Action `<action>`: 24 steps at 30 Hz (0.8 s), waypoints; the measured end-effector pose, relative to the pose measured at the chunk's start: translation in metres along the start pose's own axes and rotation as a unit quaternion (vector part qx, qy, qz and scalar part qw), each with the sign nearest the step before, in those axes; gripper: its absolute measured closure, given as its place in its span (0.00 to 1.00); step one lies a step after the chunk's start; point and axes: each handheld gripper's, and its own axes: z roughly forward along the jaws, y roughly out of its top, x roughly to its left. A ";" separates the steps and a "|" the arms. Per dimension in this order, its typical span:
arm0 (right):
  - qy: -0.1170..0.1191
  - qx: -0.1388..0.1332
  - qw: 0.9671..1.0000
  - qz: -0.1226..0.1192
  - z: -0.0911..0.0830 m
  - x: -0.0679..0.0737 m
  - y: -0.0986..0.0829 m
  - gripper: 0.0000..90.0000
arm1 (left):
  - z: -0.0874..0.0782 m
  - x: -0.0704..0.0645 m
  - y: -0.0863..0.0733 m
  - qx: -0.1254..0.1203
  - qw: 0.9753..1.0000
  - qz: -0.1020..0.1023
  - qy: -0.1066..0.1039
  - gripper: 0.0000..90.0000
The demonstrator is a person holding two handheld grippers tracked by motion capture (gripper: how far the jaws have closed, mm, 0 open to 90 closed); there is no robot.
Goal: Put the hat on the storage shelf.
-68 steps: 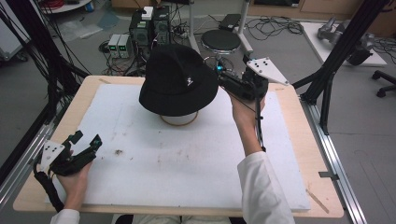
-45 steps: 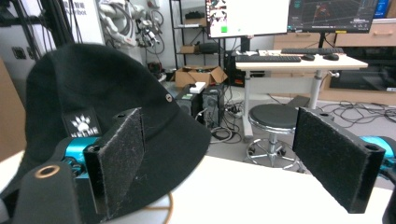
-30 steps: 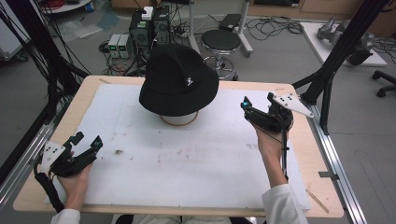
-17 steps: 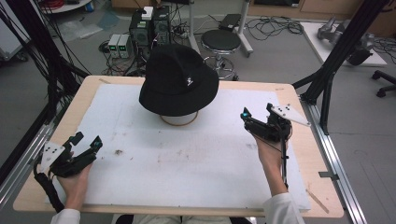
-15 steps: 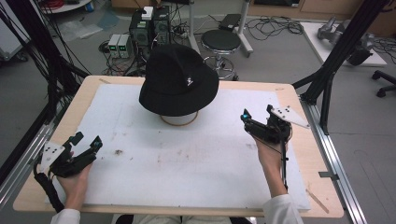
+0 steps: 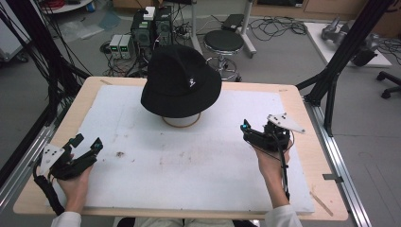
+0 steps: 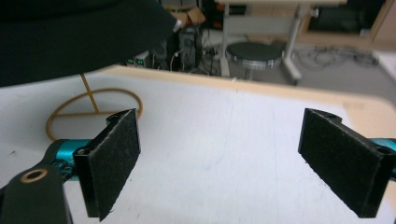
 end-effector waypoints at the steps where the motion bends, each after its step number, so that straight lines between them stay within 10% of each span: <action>1: -0.002 0.006 1.000 0.003 0.000 -0.001 -0.003 0.13 | 0.000 0.000 0.000 0.001 1.000 0.000 0.000 0.31; 24: -0.020 -0.020 0.999 0.046 -0.011 -0.032 -0.077 0.13 | 0.000 -0.001 -0.001 0.000 1.000 -0.006 -0.002 0.31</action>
